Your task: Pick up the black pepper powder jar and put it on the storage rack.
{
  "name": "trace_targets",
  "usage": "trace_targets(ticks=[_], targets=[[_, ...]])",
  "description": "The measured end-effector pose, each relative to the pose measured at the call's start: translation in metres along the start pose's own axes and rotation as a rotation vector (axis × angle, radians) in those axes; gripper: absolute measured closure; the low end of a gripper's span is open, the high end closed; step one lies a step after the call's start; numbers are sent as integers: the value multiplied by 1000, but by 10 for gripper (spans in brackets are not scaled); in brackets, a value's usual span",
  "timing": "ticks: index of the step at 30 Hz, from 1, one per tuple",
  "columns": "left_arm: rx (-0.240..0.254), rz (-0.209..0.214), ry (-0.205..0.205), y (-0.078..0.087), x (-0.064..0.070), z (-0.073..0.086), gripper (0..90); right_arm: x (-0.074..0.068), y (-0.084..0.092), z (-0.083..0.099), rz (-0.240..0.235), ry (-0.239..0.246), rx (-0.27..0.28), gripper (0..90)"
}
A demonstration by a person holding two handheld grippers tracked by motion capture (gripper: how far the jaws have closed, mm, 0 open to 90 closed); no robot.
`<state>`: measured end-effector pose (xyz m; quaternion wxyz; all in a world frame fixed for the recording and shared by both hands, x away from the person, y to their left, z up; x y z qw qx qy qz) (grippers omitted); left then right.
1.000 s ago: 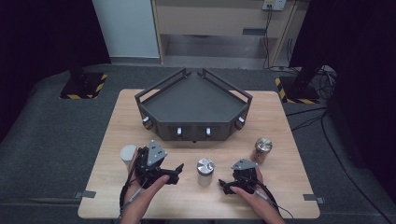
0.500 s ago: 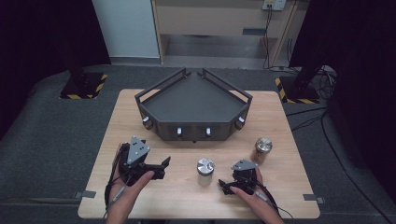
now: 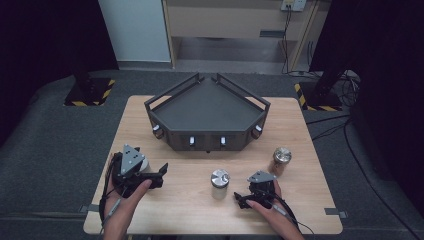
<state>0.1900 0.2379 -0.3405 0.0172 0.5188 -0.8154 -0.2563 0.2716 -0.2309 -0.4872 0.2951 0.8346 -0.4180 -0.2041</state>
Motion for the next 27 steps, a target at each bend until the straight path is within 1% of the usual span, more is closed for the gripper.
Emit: trace_targets(ticks=[1, 2, 3, 6, 10, 12, 14, 16, 20, 25, 27], targets=[[0, 0, 0, 0, 0, 0, 14, 0, 0, 0, 0, 0, 0, 6], [1, -14, -4, 2, -1, 0, 14, 0, 0, 0, 0, 1, 0, 7], [1, -14, -4, 2, -1, 0, 14, 0, 0, 0, 0, 1, 0, 7], [2, -31, 9, 4, -4, 4, 15, 0, 0, 0, 0, 0, 0, 7], [-2, -39, 26, 4, -9, 10, 15, 0, 0, 0, 0, 1, 0, 7], [-2, -41, 28, 4, -10, 12, 16, 0, 0, 0, 0, 1, 0, 7], [-9, -52, 32, 1, -12, 19, 20, 0, 0, 0, 0, 1, 0, 7], [-2, -48, 41, -1, -14, 24, 20, 0, 0, 0, 0, 0, 0, 7], [-3, -52, 47, -5, -16, 31, 20, 0, 0, 0, 0, 0, 0, 7], [2, -58, 43, -7, -16, 36, 19, 0, 0, 0, 0, 0, 0, 6], [7, -55, 51, -9, -17, 42, 17, 0, 0, 0, 0, 1, 0, 7]])
Point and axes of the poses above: each handheld gripper's, and its own axes: y roughly backward along the jaws, z roughly out of its underside, x roughly to its right, the point moved 3 cm from there along -y, roughly forward along the jaws, and after that the axes turned 7 degrees about -y, right-handed, at the moved point
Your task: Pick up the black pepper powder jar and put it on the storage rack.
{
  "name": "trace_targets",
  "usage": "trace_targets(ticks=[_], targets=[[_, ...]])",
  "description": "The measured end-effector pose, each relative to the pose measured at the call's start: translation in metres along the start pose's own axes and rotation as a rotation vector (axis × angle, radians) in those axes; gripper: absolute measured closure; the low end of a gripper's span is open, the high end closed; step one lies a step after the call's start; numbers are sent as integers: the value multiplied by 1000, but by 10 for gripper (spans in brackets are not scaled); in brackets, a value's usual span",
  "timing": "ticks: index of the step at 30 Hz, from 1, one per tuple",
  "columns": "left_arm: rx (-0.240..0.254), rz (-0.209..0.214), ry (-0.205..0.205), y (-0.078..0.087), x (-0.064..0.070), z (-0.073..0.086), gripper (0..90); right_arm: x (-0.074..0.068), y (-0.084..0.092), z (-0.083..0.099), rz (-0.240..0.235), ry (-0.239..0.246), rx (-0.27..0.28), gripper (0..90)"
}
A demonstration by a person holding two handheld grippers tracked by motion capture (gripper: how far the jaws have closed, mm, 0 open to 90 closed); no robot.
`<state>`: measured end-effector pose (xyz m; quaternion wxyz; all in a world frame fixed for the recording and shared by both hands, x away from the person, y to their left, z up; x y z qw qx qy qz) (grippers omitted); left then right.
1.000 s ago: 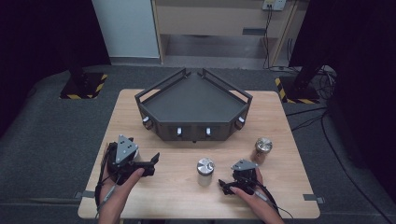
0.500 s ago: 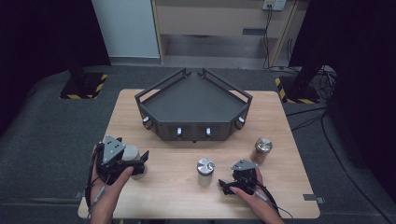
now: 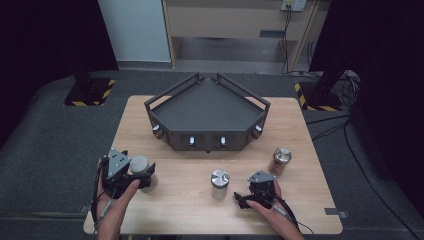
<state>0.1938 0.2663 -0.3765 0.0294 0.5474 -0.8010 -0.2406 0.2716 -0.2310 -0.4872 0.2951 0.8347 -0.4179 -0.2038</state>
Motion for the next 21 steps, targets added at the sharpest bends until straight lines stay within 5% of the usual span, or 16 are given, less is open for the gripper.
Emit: trace_targets(ticks=[21], targets=[[-64, 22, 45, -23, -8, 27, 17, 0, 0, 0, 0, 0, 0, 7]])
Point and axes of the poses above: each handheld gripper's, and its own axes: y roughly backward along the jaws, z roughly out of its underside, x roughly to its right, the point moved 3 cm from there along -y, roughly forward along the jaws, and after that the axes turned 7 degrees about -y, right-handed, at the moved point
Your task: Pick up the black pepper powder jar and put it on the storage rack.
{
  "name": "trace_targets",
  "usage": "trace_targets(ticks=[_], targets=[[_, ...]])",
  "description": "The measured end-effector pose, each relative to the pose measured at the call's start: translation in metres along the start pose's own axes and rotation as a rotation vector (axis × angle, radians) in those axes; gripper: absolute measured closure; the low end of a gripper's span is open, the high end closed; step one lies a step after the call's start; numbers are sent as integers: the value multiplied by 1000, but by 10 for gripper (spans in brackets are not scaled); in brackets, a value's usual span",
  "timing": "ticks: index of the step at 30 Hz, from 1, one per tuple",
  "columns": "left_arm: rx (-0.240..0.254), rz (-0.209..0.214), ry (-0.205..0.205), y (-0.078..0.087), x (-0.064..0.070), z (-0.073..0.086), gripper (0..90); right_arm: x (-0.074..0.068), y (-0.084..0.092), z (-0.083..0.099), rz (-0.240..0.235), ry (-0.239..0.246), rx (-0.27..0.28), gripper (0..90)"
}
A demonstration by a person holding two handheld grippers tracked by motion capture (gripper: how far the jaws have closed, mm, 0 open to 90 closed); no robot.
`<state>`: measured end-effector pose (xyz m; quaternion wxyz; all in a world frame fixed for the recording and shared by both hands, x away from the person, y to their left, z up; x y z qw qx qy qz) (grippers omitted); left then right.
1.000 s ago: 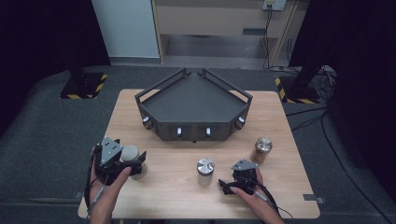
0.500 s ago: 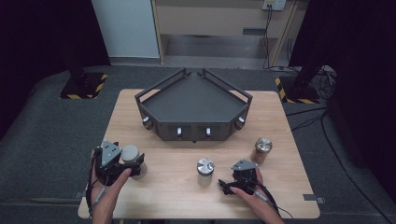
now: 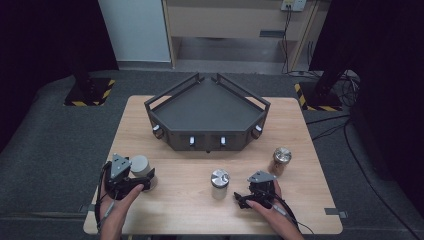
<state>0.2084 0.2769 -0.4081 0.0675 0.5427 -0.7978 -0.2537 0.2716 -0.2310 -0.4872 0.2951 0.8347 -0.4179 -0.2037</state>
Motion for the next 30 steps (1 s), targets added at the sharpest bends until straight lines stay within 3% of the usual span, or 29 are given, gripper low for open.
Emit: trace_targets(ticks=[12, 16, 20, 23, 30], targets=[[35, -24, 29, -13, 1, 18, 82, 0, 0, 0, -1, -2, -2, 6], [51, -35, 29, -15, 2, 21, 141, 0, 0, 0, -1, -1, -2, 7], [61, -28, 33, -16, 1, 25, 272, 0, 0, 0, -1, -1, -2, 7], [60, -21, 50, -16, 0, 25, 320, 0, 0, 0, -1, -1, -2, 7], [44, -34, 43, -14, 3, 21, 326, 0, 0, 0, -1, -2, -3, 6]])
Point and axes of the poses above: each handheld gripper's, and its own axes: y roughly backward along the jaws, z roughly out of its underside, x roughly to its right, the point moved 3 cm from there along -y, roughly forward along the jaws, and after that the axes turned 7 degrees about -y, right-handed, at the moved point
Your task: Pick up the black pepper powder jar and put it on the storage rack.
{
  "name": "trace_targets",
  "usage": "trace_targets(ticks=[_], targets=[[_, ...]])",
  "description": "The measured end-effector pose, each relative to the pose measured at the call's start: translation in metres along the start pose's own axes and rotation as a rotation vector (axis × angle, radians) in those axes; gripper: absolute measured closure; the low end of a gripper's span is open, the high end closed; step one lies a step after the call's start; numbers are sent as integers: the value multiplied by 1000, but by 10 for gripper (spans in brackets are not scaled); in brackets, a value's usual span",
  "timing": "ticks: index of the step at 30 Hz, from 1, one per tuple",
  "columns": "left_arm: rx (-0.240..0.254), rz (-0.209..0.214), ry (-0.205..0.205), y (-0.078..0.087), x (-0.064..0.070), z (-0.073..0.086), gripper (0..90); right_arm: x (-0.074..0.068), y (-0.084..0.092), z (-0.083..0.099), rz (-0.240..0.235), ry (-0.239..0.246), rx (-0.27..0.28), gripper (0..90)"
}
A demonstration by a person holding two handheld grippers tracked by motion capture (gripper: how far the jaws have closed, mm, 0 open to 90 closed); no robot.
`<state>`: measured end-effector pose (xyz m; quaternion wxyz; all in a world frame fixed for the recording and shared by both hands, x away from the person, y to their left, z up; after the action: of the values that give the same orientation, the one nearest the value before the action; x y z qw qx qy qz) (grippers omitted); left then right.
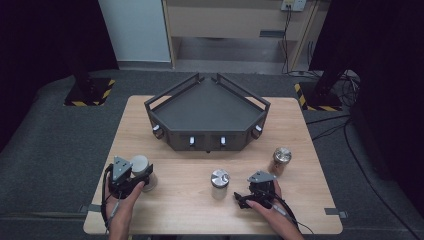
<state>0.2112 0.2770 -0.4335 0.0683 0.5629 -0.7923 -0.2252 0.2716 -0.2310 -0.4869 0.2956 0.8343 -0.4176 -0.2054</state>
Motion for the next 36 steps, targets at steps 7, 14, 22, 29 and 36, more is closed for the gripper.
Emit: trace_targets(ticks=[7, 14, 22, 29, 36], targets=[[19, 5, -24, 8, -3, -4, 326, 0, 0, 0, 0, 0, 0, 6], [29, 61, -56, 14, -10, -8, 327, 0, 0, 0, -1, 0, 0, 6], [66, 94, -89, 27, -19, -20, 327, 0, 0, 0, -1, 0, 0, 6], [86, 114, -100, 30, -30, -28, 327, 0, 0, 0, 0, 0, 0, 6], [80, 145, -121, 25, -36, -32, 327, 0, 0, 0, -1, -1, 0, 6]])
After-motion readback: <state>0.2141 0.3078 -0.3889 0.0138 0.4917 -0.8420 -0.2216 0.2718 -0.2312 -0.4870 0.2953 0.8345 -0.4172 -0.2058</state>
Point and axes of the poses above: each handheld gripper's, and its own axes: y roughly backward along the jaws, z roughly out of its underside, x roughly to its right, the point moved 3 cm from there along -y, roughly forward along the jaws, and after that the axes turned 7 degrees about -y, right-handed, at the moved point
